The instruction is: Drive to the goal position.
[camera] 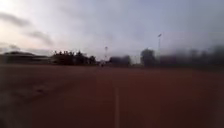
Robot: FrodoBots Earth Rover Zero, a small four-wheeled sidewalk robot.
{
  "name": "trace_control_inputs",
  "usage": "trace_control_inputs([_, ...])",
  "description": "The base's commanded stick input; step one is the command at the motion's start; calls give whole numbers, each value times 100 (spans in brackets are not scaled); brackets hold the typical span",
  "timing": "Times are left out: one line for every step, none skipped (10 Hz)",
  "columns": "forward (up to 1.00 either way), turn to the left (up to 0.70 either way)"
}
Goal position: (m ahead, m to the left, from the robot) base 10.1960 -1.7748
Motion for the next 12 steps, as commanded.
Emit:
trace_control_inputs([70,0])
trace_control_inputs([70,0])
trace_control_inputs([70,0])
trace_control_inputs([70,0])
trace_control_inputs([70,0])
trace_control_inputs([70,0])
trace_control_inputs([70,0])
trace_control_inputs([70,0])
trace_control_inputs([70,0])
trace_control_inputs([70,0])
trace_control_inputs([70,0])
trace_control_inputs([70,0])
